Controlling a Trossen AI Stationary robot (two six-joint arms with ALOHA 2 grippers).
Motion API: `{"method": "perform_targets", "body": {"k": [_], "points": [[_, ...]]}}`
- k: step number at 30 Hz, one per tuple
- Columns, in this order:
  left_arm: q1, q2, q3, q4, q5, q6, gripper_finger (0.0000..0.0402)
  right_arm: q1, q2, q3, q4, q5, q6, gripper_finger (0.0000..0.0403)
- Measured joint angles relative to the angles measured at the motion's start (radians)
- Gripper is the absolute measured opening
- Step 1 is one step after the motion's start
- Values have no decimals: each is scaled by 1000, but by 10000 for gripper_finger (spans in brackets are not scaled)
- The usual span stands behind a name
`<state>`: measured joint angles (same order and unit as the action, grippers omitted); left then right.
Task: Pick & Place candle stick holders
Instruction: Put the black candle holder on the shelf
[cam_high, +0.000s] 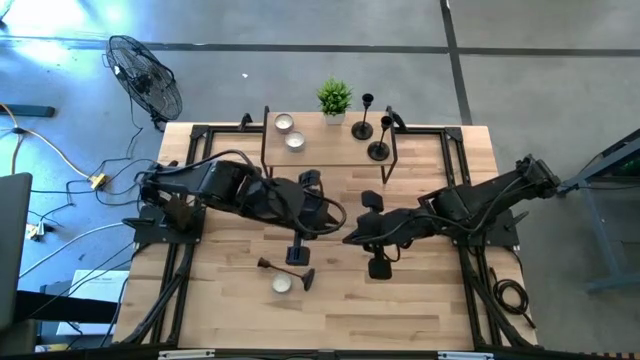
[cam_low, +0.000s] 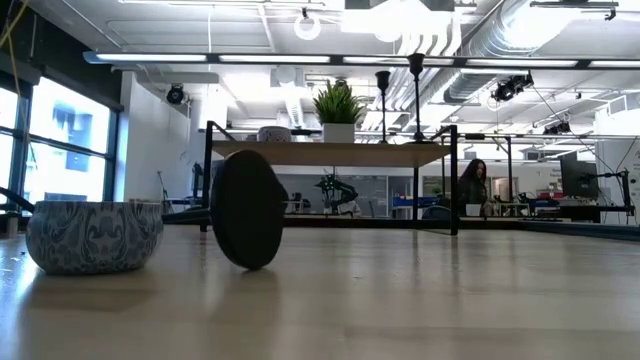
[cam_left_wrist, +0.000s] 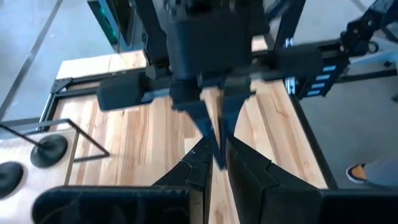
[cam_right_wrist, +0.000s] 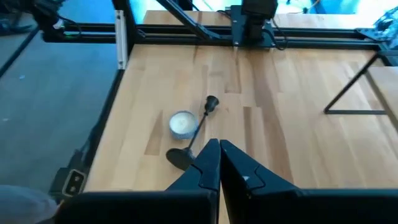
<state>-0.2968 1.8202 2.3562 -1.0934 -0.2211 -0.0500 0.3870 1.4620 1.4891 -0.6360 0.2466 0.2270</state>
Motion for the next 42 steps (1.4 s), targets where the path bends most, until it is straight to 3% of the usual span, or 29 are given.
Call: {"method": "perform_targets", "body": {"k": [11,24,28,38,42], "points": [[2,0,0,-149,-8,-135,44,0,0,0,-5,-22,12,9],[2,0,0,-305,34,-206,55,0,-1,0,-24,-19,42,113],[2,0,0,-314,23,-243,101,0,-1,1,-33,-19,45,135],[2,0,-1,-394,113,-246,306,0,-1,2,-34,-19,61,162],[2,0,-1,-418,114,-247,363,0,-1,2,-34,-19,61,167]]}}
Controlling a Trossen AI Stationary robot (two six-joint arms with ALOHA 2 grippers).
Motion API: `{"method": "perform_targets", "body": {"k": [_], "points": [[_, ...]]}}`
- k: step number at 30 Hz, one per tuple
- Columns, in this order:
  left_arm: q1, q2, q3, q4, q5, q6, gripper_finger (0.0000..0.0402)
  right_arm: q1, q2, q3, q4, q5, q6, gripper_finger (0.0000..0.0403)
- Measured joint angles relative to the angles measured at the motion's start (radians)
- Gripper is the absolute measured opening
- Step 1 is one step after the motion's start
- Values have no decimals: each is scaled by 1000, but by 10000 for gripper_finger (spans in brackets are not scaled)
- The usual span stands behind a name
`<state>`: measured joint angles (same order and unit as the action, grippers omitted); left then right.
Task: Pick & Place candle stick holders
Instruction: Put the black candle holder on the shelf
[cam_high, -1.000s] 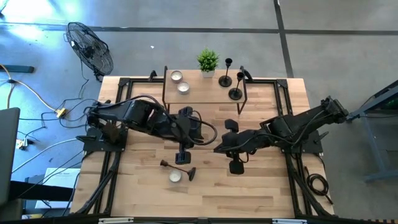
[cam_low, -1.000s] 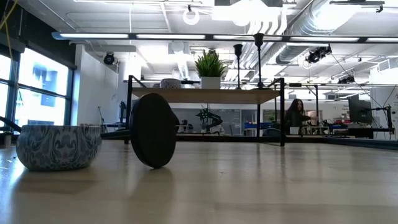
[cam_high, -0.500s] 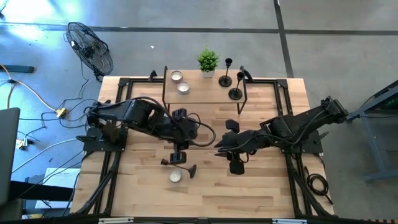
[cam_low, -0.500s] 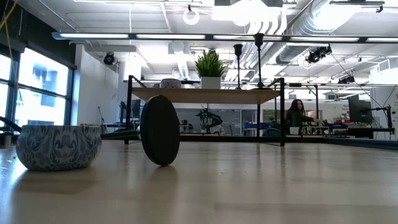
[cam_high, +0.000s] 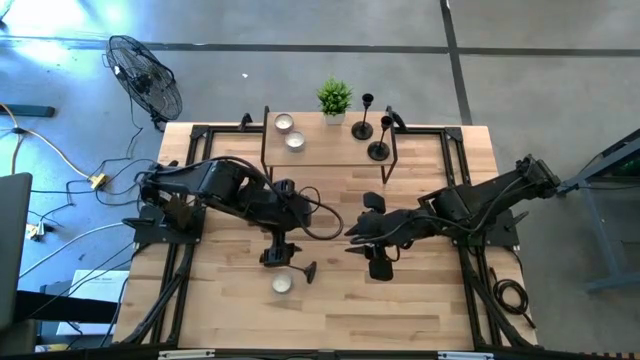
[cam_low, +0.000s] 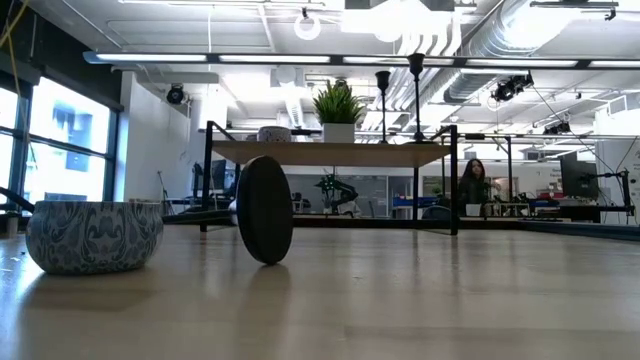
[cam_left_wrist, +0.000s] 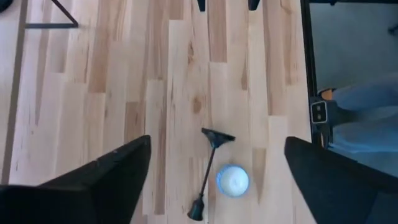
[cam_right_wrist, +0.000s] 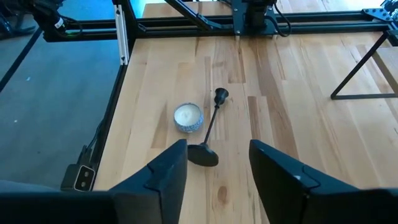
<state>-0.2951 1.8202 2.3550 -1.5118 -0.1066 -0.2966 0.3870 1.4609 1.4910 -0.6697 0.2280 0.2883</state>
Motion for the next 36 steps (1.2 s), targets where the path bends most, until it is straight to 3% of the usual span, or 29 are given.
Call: {"method": "perform_targets", "body": {"k": [4,9,17,24,36], "points": [[-7,0,0,-15,36,-2,390,0,0,0,0,0,3,166],[-33,11,-28,-15,125,-3,394,0,0,0,-2,0,3,159],[-66,10,-239,-60,44,-20,395,0,0,0,-12,1,3,158],[-81,11,-401,-36,211,-42,395,0,0,0,-20,1,3,159],[-118,10,-695,2,106,-15,395,0,0,0,-32,7,63,152]]}}
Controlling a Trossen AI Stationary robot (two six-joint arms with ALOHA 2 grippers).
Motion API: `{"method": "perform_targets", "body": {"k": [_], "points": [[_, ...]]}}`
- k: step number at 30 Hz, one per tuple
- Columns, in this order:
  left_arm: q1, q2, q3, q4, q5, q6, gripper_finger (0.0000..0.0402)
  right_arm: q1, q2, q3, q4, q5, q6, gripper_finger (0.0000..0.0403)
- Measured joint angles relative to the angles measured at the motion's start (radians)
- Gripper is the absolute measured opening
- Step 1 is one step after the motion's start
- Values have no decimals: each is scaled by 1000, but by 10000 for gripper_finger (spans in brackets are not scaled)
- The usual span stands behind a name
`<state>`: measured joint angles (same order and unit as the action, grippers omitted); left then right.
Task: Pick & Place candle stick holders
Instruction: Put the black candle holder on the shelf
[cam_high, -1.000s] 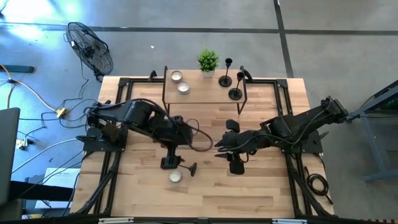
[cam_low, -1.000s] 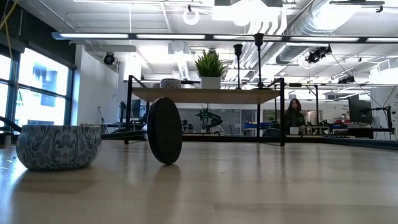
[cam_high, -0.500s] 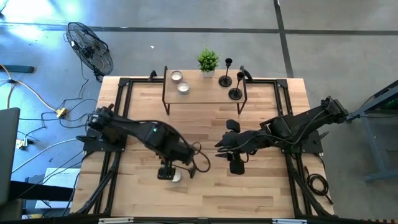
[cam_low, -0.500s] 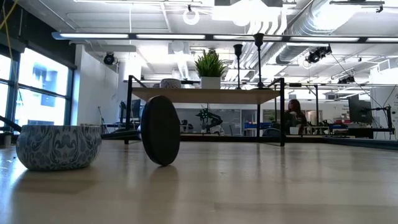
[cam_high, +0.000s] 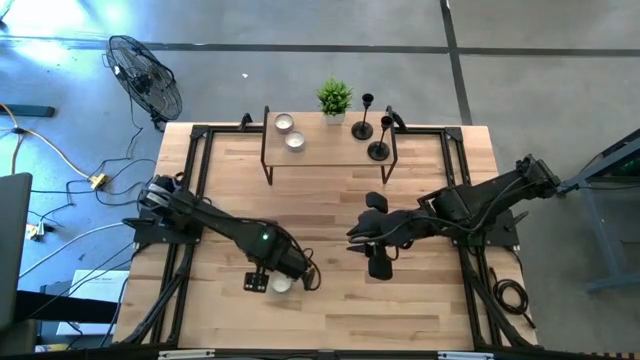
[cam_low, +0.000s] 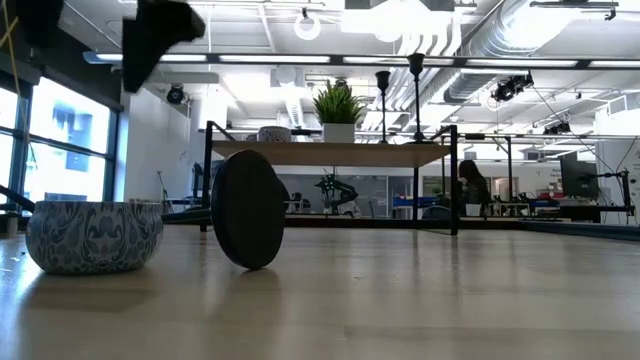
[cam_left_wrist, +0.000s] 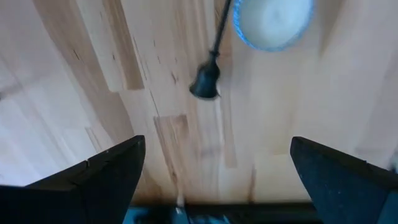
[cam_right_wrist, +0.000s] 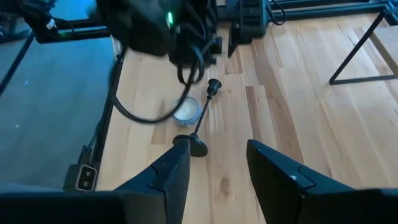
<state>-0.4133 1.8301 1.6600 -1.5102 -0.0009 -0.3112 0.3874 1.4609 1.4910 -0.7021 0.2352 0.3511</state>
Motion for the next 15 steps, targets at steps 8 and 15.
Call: {"method": "perform_targets", "body": {"k": [8,15], "points": [[0,-28,-192,230,-16,-12,395,2,0,0,3,-2,50,151],[-2,-75,-358,363,-13,-34,395,19,0,0,5,-2,61,145]]}}
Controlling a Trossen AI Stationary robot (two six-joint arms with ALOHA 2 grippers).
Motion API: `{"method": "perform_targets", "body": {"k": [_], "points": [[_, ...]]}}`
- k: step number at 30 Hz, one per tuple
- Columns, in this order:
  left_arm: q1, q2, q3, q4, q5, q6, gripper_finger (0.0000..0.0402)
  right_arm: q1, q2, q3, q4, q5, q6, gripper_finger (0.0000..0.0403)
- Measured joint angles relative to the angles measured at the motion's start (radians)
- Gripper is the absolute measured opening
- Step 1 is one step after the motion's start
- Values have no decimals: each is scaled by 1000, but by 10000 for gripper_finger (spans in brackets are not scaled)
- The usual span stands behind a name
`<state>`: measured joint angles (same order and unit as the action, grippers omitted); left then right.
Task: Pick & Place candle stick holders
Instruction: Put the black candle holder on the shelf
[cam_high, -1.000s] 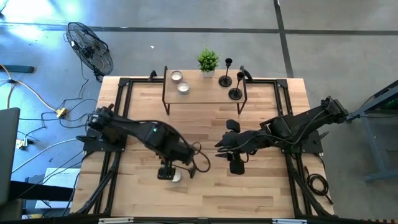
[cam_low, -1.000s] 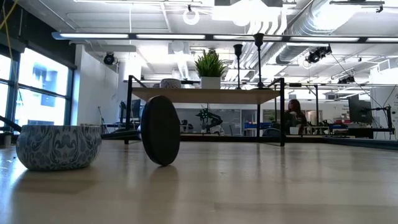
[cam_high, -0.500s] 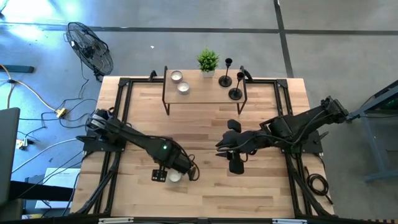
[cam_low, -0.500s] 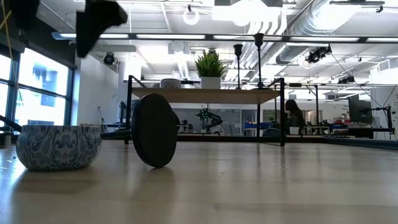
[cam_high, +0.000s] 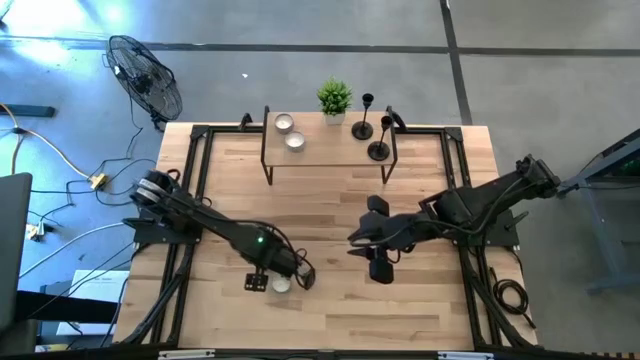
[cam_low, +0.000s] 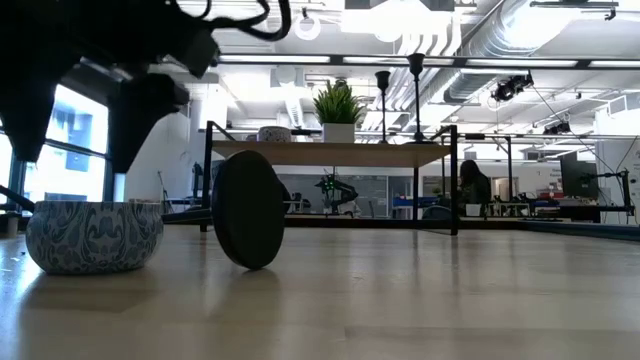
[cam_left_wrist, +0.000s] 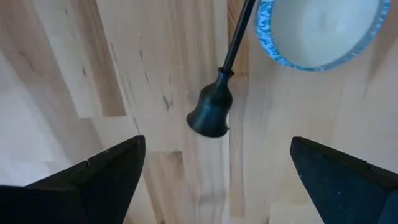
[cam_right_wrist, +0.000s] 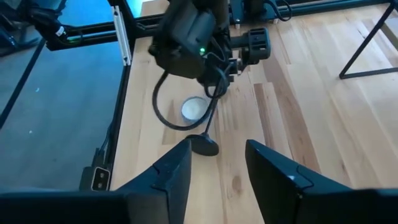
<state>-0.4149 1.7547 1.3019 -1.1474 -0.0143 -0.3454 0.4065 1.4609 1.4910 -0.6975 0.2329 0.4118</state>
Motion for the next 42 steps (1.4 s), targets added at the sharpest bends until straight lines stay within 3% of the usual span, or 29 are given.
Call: {"method": "perform_targets", "body": {"k": [6,25,32,42], "points": [[0,-18,-44,119,57,-3,395,0,0,0,2,3,0,146],[2,-18,-80,255,51,26,395,-1,0,-1,-1,3,0,140],[2,-18,-129,228,-25,-1,395,-1,0,-1,-1,4,10,139],[2,-17,-184,266,-29,0,395,-1,0,-1,1,52,18,139]]}}
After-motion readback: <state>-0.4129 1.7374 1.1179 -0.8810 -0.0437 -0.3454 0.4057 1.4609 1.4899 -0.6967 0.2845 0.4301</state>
